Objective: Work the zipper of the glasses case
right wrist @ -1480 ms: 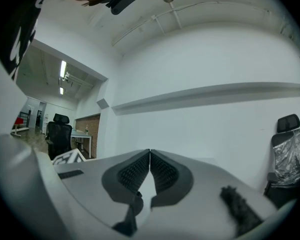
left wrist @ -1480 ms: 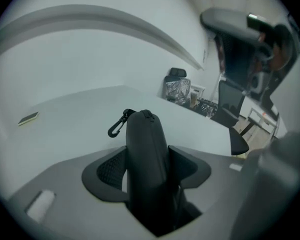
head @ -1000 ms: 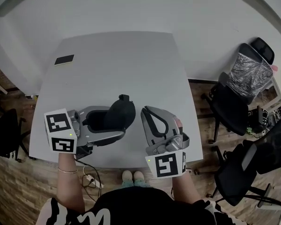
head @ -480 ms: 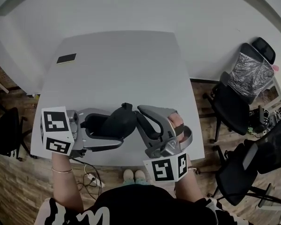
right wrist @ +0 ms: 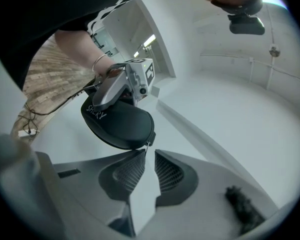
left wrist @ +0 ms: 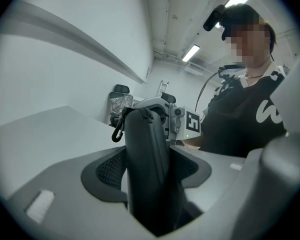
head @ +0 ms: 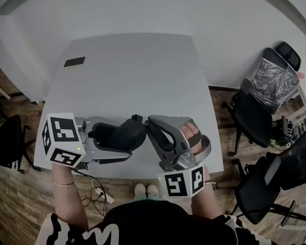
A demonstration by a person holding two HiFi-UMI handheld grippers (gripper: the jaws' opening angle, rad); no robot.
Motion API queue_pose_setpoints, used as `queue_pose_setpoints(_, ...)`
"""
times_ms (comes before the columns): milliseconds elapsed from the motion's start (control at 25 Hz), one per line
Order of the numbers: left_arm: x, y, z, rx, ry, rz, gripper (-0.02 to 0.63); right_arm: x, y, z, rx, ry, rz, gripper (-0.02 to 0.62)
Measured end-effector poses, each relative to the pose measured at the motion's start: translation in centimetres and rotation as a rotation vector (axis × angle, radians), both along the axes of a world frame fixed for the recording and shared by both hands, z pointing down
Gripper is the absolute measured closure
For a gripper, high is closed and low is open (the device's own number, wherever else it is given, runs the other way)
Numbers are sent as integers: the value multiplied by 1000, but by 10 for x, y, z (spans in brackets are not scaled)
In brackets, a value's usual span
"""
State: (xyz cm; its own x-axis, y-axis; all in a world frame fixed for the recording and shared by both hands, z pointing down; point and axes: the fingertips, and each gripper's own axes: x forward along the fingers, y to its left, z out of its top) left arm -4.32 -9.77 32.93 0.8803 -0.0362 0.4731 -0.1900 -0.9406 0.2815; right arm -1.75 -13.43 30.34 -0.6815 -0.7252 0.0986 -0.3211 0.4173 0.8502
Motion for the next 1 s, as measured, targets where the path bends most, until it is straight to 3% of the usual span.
queue_pose_setpoints(200,-1,5,7,3,-25,35,336,-6,8,4,16,43,-35,586)
queue_pose_setpoints(440,17,3,27,111,-69,7,334,-10,18,-11,-8,-62,-75,589)
queue_pose_setpoints(560,31,1,31,167,-41,9,334,-11,18,-18,-22,-130,-102,591)
queue_pose_setpoints(720,34,1,29,124,30,-16,342,-5,14,-15,-35,-117,-86,591)
queue_pose_setpoints(1000,19,-1,18,69,21,-17,354,0,10,2,-16,11,-83,589)
